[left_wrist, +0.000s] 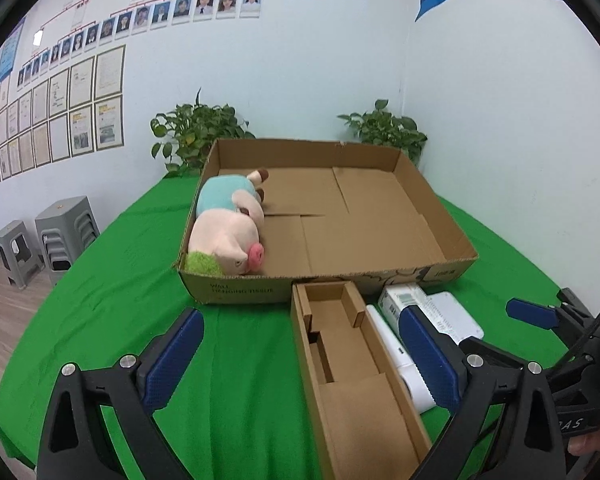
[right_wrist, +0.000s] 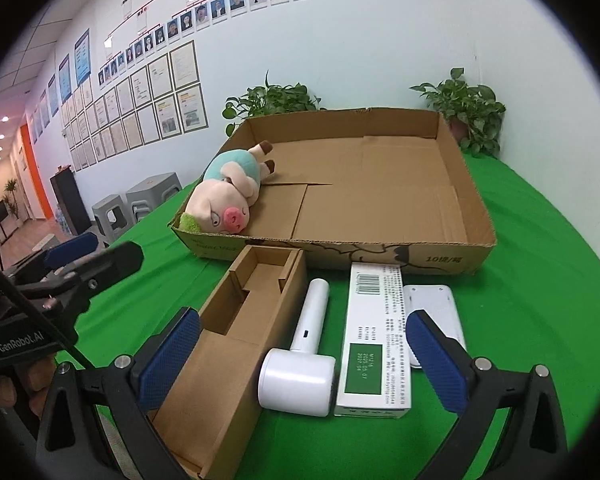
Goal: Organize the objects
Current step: 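Move both tools to the narrow cardboard insert tray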
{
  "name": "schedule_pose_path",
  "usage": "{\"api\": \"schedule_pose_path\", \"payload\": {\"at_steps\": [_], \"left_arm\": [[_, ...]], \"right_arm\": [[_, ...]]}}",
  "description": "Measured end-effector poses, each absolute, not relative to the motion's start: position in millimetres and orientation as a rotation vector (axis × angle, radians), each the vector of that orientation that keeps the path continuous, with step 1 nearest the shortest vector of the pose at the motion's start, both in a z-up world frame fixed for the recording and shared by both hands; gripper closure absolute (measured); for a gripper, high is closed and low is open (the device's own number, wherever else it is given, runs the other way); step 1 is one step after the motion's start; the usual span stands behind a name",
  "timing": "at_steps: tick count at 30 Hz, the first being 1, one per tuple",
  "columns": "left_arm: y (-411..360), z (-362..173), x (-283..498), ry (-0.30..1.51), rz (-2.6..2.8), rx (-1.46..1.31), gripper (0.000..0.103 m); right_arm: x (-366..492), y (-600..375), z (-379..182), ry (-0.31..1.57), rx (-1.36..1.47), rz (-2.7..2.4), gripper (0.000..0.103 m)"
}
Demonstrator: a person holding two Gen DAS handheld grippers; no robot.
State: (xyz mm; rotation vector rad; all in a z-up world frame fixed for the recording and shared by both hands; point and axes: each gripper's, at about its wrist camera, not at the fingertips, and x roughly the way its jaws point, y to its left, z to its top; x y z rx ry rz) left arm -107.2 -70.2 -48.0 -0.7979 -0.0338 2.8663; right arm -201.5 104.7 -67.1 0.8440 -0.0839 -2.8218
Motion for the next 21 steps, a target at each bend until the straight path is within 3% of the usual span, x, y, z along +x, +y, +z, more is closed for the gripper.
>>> {"api": "schedule_pose_path", "payload": {"at_steps": [9,11,14,18,21], "left_arm": [[-84,-94,-152,-0.139,2.676,-0.973,0.006],[-83,-107,-158,-0.14,2.627,-0.989,0.01],[-85,-122,-172,-0.158,2.553,-1.059,0.02],[-88,-131,-186,-0.192,2.496,-1.09,0.025],[-88,-135,-194,-0.2,2.459,-1.12,0.033]], "right_arm": [[-197,95,-98,-0.163,0.974,-2.688,0.001],[-193,87,-106,-0.158,0.995,-2.667,0.002],[-187,77,-116,-0.133,1.043,-2.66,0.012],[-186,80,-120,-0.142,1.096,-2.688,0.016],[-190,81,-119,-0.146,1.142,-2.7,0.033]]}}
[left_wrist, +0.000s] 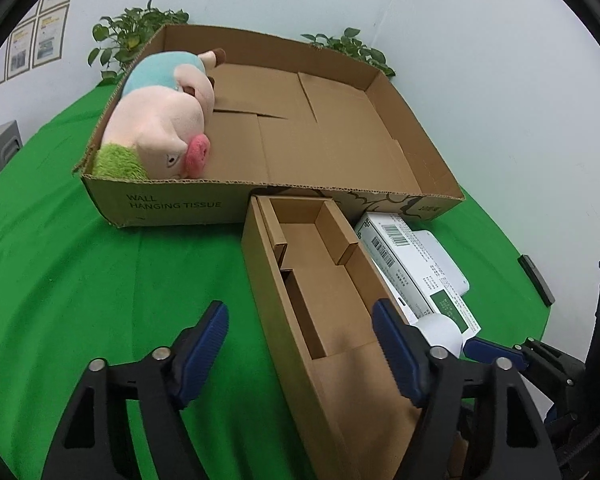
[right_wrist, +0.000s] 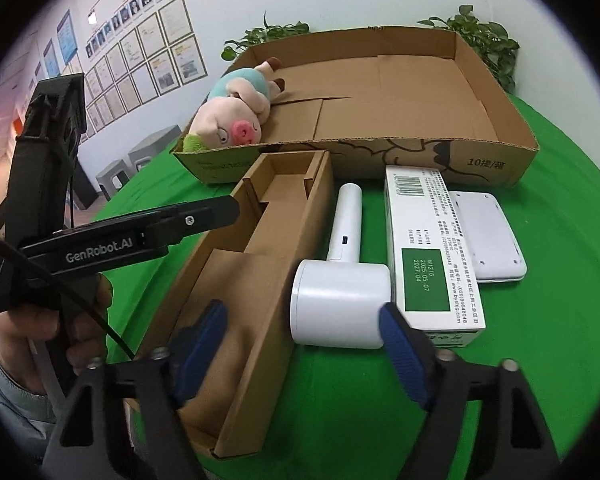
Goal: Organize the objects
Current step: 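Move both tools to the narrow cardboard insert tray, then grasp the insert tray wall with the left tool while the right tool grips beside it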
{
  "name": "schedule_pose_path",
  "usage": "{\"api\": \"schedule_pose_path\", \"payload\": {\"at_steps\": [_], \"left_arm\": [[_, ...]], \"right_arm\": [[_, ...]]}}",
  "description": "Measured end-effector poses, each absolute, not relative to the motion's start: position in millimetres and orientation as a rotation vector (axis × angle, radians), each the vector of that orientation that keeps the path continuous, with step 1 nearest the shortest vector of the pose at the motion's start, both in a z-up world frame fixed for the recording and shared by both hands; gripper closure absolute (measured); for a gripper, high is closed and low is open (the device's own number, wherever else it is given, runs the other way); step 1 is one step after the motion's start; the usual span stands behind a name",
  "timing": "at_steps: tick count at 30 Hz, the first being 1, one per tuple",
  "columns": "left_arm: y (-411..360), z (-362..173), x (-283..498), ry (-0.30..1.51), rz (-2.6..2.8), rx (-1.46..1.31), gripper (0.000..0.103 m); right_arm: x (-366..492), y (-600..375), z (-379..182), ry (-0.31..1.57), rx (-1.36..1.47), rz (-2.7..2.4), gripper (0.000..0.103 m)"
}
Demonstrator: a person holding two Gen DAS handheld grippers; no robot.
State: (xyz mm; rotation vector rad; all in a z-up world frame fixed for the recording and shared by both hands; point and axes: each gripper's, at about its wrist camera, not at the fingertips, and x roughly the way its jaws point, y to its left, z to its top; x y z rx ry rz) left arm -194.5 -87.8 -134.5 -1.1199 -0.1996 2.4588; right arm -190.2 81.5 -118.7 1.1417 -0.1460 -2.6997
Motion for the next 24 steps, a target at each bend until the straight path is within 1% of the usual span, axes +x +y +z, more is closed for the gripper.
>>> {"api": "schedule_pose_path", "payload": {"at_steps": [2,3,5,7,8,9,11,13,14,15,22,24], "left_arm": [[-87,-138,-196,-0.211,2.438,-1.116,0.034],[-87,-140,-196,-0.214,2.43,-1.112,0.039],[-84,-145,-195,-0.208,2.417,-1.108,0.043],[-84,-152,-195,-0.206,2.412,-1.13,0.046],[-86,-155,-196,-0.229,2.403,-1.152,0.052],[-88,-156,-196,-0.25,2.402,-1.164,0.054],[-94,-155,-196,-0.26,2.44,-1.168,0.055],[-99,-152,-196,-0.293,2.456,-1.173,0.057],[-100,-150,-196,-0.306,2.464,-1.177,0.058],[-100,-148,-193,-0.302,2.481,-1.176,0.058],[-85,-148,-187,-0.25,2.577,-1.266,0.058],[-83,-145,-186,-0.23,2.595,-1.293,0.062]], "right_arm": [[-187,80,-113,-0.111,1.129,-2.742,0.035],[-185,81,-112,-0.109,1.121,-2.755,0.036],[-178,81,-111,-0.11,1.126,-2.775,0.038],[-176,78,-112,-0.063,1.153,-2.783,0.043],[-179,76,-111,-0.047,1.164,-2.779,0.048],[-182,74,-109,-0.039,1.171,-2.767,0.051],[-189,73,-103,-0.065,1.133,-2.727,0.052],[-196,71,-100,-0.057,1.107,-2.717,0.052],[-200,70,-100,-0.054,1.094,-2.704,0.055],[-202,70,-100,-0.056,1.089,-2.691,0.056],[-221,81,-111,-0.101,1.085,-2.613,0.056],[-230,85,-114,-0.128,1.097,-2.584,0.057]]}}
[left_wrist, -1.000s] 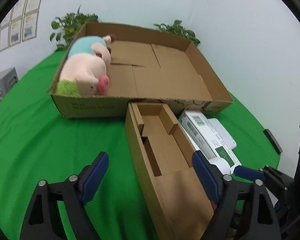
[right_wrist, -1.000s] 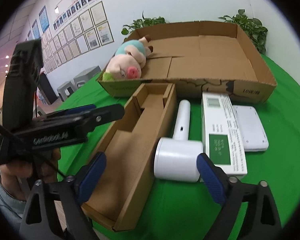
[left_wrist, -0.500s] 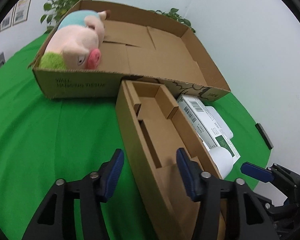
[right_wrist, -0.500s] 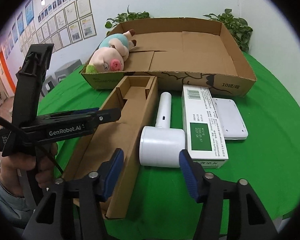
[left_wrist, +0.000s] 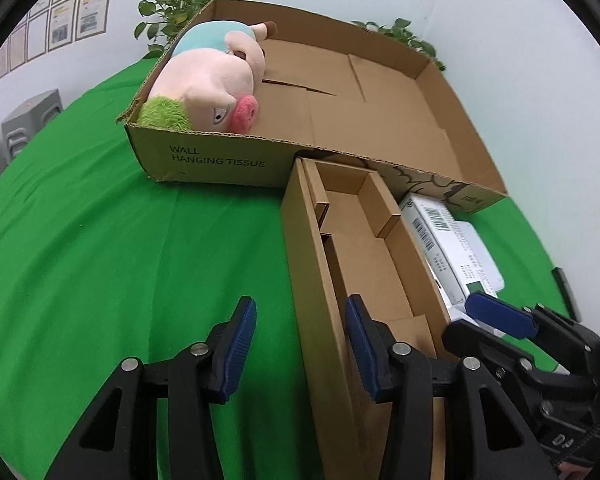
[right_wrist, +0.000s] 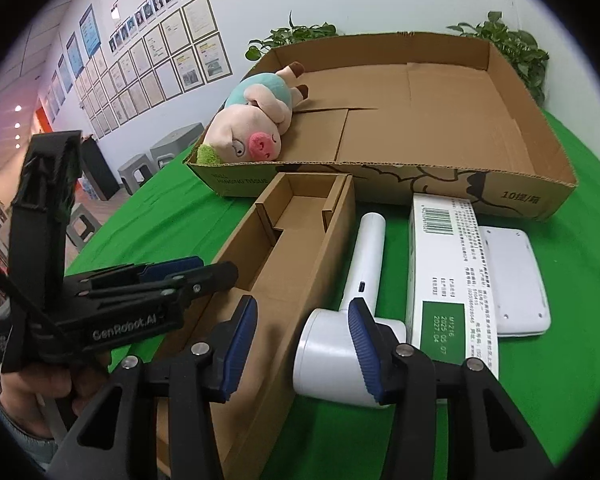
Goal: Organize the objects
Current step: 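Grasp the insert tray wall with the left tool while the right tool grips beside it, then lift the insert tray and lower it into the large box beside the pig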
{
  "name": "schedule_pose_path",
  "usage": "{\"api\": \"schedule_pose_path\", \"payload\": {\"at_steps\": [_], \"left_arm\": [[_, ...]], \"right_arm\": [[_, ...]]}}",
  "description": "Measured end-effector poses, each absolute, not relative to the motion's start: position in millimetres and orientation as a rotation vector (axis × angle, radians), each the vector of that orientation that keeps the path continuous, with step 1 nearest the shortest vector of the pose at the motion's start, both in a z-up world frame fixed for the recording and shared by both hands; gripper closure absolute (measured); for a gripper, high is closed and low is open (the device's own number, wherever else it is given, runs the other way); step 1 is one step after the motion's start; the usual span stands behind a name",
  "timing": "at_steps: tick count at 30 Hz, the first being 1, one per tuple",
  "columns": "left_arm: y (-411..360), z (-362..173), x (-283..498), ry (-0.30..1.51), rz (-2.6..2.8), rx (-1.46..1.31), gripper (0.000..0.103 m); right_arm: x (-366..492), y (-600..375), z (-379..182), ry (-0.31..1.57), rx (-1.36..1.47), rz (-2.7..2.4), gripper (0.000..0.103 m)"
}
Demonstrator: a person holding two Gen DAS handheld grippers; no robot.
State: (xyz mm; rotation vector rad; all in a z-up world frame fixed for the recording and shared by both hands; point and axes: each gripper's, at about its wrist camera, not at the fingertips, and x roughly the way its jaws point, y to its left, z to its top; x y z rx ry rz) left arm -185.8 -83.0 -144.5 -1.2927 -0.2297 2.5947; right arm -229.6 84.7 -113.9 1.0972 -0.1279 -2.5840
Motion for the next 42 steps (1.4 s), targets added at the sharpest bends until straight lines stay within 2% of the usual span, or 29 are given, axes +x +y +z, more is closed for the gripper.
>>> {"api": "schedule_pose_path", "payload": {"at_steps": [2,6,9,12,14,16,17,18,20,42], "left_arm": [[-79,-141,-190,-0.211,2.598,-1.341,0.062],[-75,-143,-199,-0.182,2.582,-1.431,0.063],[-76,-146,-201,-0.194,2.582,-1.438,0.064],[-75,-147,-198,-0.179,2.596,-1.406,0.07],[-75,-145,-199,-0.194,2.566,-1.414,0.079],[-74,-144,-202,-0.183,2.556,-1.422,0.081],[-72,-143,-203,-0.17,2.556,-1.423,0.084],[-70,-143,-203,-0.167,2.548,-1.416,0.087],[-69,-145,-202,-0.178,2.536,-1.403,0.09],[-104,-140,-189,-0.2,2.571,-1.438,0.091]], "right_arm": [[-237,85,-116,-0.133,1.116,-2.552,0.058],[-255,89,-121,-0.138,1.177,-2.539,0.072],[-263,89,-123,-0.149,1.173,-2.545,0.072],[-266,86,-125,-0.136,1.136,-2.572,0.072],[-271,84,-124,-0.16,1.161,-2.562,0.072],[-276,83,-124,-0.197,1.187,-2.537,0.073],[-279,80,-127,-0.168,1.2,-2.538,0.075],[-281,79,-129,-0.16,1.217,-2.532,0.082],[-282,80,-132,-0.17,1.238,-2.515,0.082],[-274,44,-129,-0.073,1.225,-2.503,0.087]]}}
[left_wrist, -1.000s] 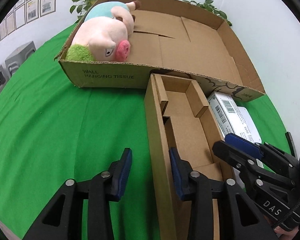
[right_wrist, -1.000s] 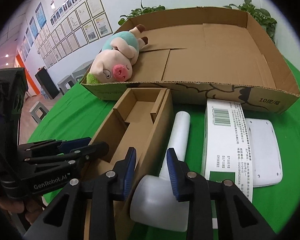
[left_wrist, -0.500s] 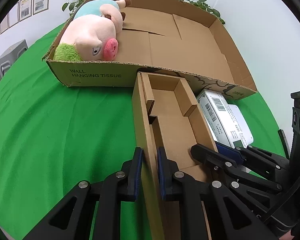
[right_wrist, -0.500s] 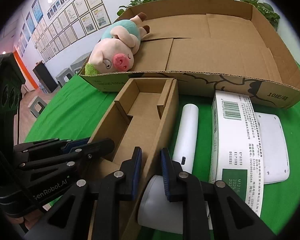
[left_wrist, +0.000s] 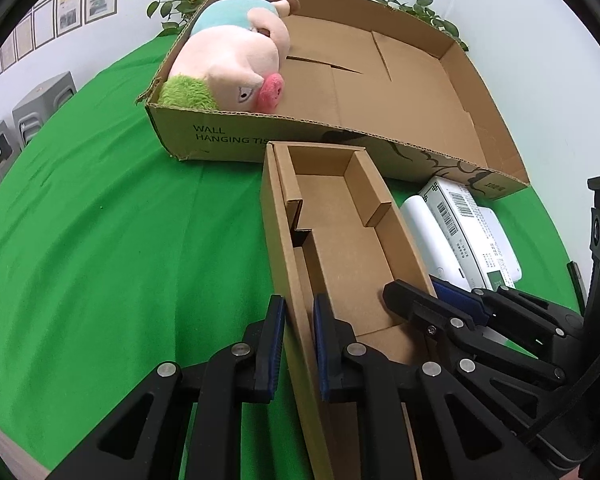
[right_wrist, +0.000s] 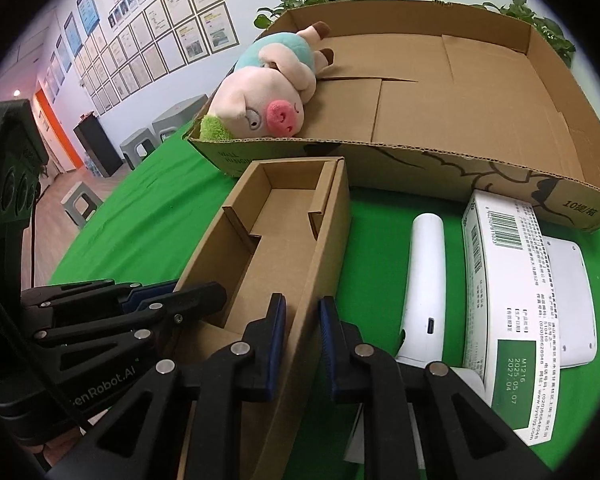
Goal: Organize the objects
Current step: 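Lift the insert tray and lower it into the large box beside the pig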
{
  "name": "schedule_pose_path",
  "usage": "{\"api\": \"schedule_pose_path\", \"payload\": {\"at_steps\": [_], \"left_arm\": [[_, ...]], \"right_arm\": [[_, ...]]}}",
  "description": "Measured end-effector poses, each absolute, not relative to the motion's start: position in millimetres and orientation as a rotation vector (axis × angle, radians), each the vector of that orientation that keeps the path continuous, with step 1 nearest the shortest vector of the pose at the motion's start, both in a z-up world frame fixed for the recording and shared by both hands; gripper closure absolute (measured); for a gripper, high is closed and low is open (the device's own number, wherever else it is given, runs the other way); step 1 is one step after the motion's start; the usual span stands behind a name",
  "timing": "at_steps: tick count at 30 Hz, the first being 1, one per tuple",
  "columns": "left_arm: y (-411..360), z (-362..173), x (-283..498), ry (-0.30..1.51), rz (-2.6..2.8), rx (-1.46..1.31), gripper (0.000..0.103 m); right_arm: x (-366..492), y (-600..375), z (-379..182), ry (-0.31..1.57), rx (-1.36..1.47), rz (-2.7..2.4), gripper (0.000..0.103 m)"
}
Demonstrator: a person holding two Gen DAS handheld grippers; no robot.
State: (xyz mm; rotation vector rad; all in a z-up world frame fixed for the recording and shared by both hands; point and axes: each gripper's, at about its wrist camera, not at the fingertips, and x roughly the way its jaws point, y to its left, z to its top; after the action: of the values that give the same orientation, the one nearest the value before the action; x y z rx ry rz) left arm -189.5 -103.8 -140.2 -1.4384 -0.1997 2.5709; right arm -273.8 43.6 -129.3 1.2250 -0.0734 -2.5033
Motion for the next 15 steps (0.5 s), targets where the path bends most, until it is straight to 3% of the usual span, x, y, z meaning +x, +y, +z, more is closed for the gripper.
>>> {"api": "schedule_pose_path", "payload": {"at_steps": [7,15], "left_arm": [[-91,-119,-183,-0.151,2.608,-1.351,0.092],[-53,-8,-187,0.026,2.726,-0.921,0.092]], "right_arm": [[-263,50,-118,-0.112,1.16,-2.532,0.087],[-250,88,-33,-0.222,0.745,-2.721,0.087]]}}
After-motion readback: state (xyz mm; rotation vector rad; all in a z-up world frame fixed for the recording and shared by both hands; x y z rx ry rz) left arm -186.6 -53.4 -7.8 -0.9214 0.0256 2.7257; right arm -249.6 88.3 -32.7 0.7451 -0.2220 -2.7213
